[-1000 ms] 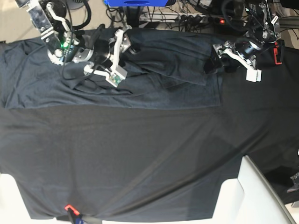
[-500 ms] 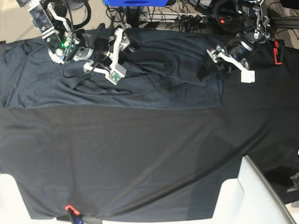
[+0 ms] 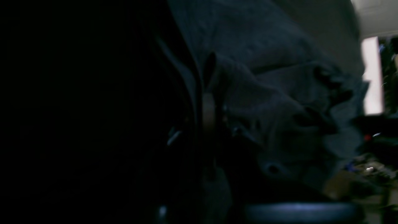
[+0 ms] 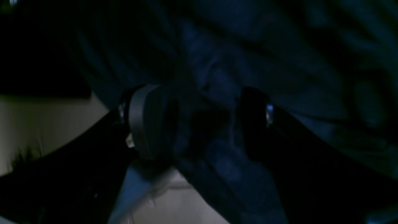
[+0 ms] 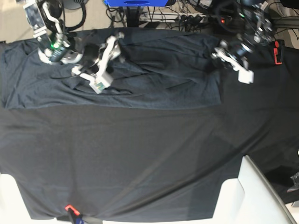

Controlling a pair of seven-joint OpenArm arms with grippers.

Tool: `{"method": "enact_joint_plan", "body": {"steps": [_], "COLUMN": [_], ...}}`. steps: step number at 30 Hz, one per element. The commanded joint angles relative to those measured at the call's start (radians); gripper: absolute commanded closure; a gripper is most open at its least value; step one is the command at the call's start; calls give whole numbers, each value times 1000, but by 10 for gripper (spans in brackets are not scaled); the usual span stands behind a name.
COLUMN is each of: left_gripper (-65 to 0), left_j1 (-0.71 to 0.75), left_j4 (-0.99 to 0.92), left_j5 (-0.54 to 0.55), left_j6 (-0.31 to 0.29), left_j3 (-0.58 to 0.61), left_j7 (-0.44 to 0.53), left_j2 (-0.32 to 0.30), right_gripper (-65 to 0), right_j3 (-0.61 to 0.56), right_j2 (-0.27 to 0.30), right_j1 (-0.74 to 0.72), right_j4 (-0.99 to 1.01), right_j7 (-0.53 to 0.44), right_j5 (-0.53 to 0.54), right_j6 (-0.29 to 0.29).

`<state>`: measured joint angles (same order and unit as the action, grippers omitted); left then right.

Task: Fold the T-shirt properly
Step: 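Pull the right gripper back toward the collar and lower the left gripper onto the shirt, then move the left gripper across the shirt body toward the right gripper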

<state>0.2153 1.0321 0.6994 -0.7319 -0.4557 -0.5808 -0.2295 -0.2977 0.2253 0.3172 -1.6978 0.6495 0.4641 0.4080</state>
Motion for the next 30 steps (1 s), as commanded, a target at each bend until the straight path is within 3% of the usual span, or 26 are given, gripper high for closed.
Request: {"method": "enact_joint_plan", "body": {"steps": [1, 4, 10, 14, 16, 21, 26, 30], "left_gripper": [0, 0, 0, 0, 0, 0, 0, 0], "left_j1": [6, 11, 49, 135, 186, 250, 273, 269], "left_j4": [20, 69, 100, 239, 357, 610, 747, 759], "left_j5": [-27, -33, -34, -50, -100, -300, -556, -631], "left_j6": [34, 34, 34, 34, 34, 34, 34, 82], "left_j3": [-18, -61, -84, -84, -78, -53, 122, 260], "left_j7": [-3, -3, 0, 2, 2, -8, -8, -9], "left_j2": [-46, -81, -218, -238, -222, -80, 43, 103], "right_gripper": [-365, -365, -365, -365, -365, -365, -365, -365], "right_j3": [10, 16, 16, 51, 70, 117, 165, 190], "right_j2": [-10, -8, 0, -5, -5, -4, -2, -2], "right_j1": [12, 30, 36, 36, 36, 36, 38, 38], "right_j4": [-35, -52, -51, -49, -49, -49, -49, -48], "right_j7": [-24, -64, -81, -78, -76, -76, -76, -76], "right_j5": [20, 20, 20, 20, 20, 20, 20, 20], "right_j6": [16, 16, 16, 16, 16, 16, 16, 16]}}
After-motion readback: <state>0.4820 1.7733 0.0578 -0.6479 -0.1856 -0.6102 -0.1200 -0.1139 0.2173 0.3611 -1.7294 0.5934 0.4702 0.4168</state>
